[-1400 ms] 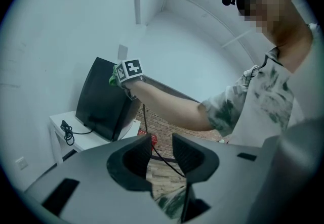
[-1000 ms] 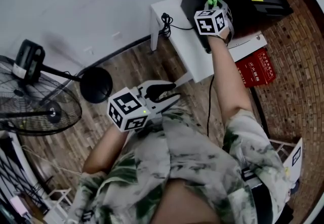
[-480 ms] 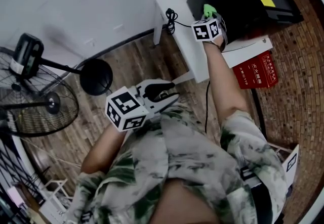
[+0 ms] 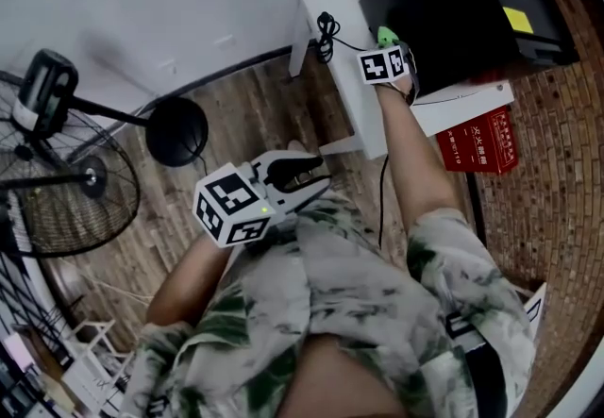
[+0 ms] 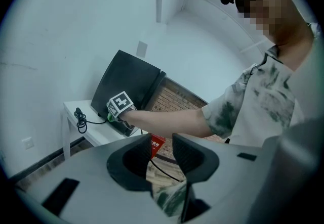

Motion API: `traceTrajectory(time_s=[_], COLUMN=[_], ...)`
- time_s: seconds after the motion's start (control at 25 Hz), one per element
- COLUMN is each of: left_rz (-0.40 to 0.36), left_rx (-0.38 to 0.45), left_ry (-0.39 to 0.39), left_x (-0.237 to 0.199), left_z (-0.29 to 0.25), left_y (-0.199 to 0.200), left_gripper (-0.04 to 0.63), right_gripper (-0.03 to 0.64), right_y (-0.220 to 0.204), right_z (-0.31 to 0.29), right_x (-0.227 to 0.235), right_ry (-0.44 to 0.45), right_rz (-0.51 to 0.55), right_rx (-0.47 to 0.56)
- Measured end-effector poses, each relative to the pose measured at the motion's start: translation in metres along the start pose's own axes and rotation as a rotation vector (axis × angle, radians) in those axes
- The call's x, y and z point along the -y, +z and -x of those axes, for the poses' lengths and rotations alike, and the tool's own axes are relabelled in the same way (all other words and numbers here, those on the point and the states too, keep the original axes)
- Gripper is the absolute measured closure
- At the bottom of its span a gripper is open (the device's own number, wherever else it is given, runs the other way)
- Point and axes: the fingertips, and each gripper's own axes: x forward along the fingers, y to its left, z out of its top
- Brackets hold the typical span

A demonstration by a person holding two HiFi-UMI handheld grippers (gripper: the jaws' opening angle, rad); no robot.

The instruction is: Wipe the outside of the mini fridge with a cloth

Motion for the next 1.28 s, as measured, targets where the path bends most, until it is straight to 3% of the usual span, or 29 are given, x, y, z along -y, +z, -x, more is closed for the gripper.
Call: traceTrajectory(time_s=[0.24, 0.72, 1.0, 1.28], left_rz=[-0.005, -0.040, -0.042, -0.028], left_rx=[0.020, 0.052, 0.078, 0.088], left_ry=[-0.013, -0.083, -0.087, -0.067], left_x=[-0.003, 0.016, 0.011, -0.002], left_z=[-0.004, -0.015, -0.012, -0.008], left_y=[0.005, 0.016, 0.025, 0.028], left_gripper=[0.460, 0.460, 0.460, 0.459], right_gripper=[0.501, 0.501, 0.502, 0.500], right_y=[0.039, 0.201, 0.242, 0.242], right_z=[0.027, 0.149, 0.167, 0.139], right_x=[0.011, 0.105, 0.147, 0.152], right_ry=[-0.009, -0.200, -0.290, -0.306], right_rz=[0.022, 0.034, 0.029, 0.057], right_rx=[0.099, 0.421, 0.438, 0.373])
